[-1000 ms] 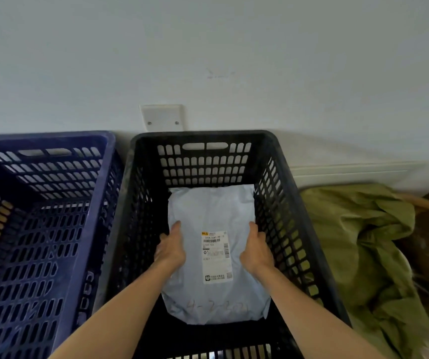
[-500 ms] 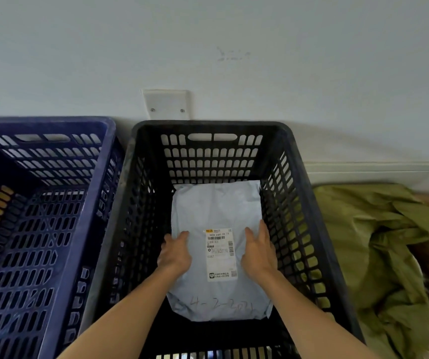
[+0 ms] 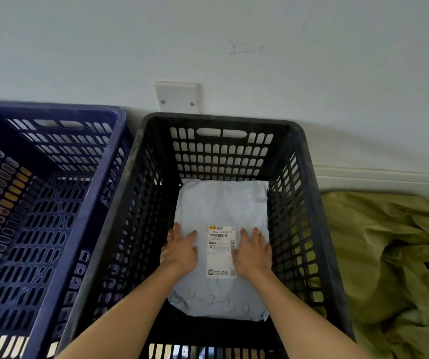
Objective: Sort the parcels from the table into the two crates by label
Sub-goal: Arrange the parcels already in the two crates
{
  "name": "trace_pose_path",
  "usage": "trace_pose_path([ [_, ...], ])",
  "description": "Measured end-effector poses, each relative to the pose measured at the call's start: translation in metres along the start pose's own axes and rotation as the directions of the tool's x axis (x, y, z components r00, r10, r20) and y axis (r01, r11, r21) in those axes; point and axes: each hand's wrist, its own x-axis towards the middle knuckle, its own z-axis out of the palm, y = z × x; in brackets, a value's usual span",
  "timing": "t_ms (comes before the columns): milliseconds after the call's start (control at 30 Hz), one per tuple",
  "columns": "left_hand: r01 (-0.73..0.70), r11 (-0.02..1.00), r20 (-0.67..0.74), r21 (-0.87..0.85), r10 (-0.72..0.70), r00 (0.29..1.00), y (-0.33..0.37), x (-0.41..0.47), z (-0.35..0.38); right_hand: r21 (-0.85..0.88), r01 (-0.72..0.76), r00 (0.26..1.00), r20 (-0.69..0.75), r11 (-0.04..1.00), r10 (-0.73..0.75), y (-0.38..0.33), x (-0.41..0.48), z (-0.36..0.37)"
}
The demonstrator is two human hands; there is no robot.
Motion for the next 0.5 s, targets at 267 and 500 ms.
trace_pose_path([
  [267,-0.033,0.998,-0.120,-0.059,0.025,0.992,0.002,-0.016,-0.030,0.332,0.025,1.000,0.005,0.943,-0.029,-0.021,-0.004,-0.025],
  [500,-0.155,0.988,-0.358,-0.009,0.141,0.923,0.002,-0.049,-0.088,0.453,0.180,0.974,-0.207,0.873,-0.093,-0.049,-0.033,-0.072],
])
